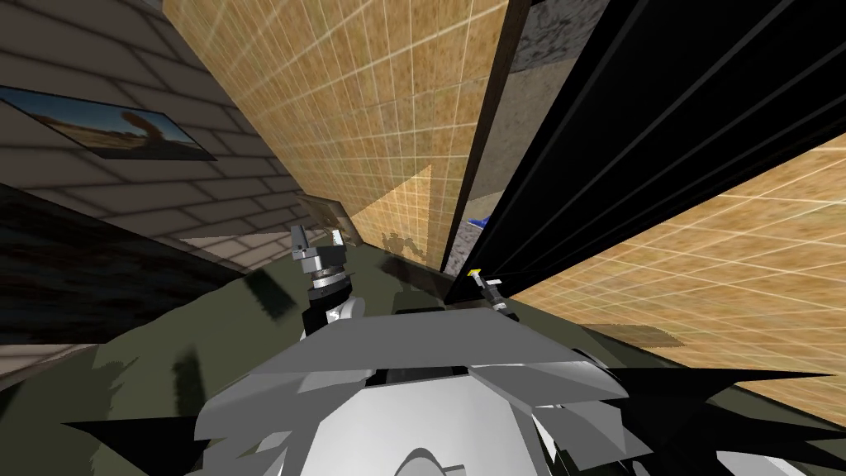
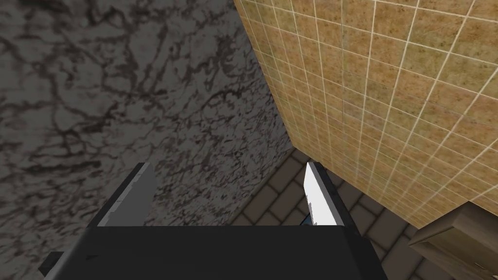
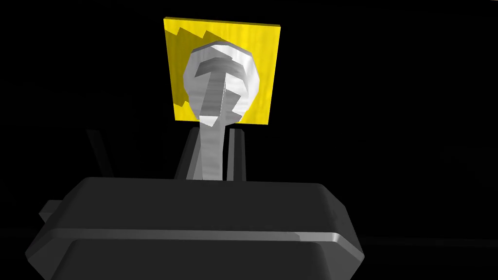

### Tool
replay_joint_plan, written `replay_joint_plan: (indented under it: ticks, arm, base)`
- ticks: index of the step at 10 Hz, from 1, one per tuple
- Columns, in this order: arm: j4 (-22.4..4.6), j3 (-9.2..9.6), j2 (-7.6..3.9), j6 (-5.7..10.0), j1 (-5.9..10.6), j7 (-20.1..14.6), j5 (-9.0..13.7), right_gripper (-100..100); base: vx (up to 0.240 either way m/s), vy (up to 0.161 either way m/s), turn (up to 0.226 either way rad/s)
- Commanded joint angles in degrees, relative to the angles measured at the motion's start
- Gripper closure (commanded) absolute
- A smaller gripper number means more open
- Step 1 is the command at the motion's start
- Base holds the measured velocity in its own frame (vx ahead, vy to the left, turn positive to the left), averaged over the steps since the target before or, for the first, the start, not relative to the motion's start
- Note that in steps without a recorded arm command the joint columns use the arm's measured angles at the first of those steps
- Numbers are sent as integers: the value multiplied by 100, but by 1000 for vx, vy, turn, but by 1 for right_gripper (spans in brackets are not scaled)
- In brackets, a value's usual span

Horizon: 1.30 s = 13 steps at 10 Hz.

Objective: Pull the door open

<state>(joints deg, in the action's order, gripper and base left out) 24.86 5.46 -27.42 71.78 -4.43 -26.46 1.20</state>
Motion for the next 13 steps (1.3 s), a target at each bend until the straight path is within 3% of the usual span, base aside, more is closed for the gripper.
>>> replay_joint_plan:
  ticks: [1,4,5,10,12,13]
  arm:
    - [-48,1,-36,86,-22,-26,0,100]
    - [-149,12,-77,251,-58,-58,-5,100]
    - [-152,34,-39,221,-33,-49,-20,100]
    - [527,266,43,-311,-160,225,198,100]
    - [527,266,43,-311,-160,225,198,100]
    - [663,310,58,-419,-183,281,244,100]
  base:
    - [-250,-123,185]
    - [-241,-92,202]
    - [-98,-24,30]
    - [-199,-68,114]
    - [-129,-40,22]
    - [-89,-27,36]
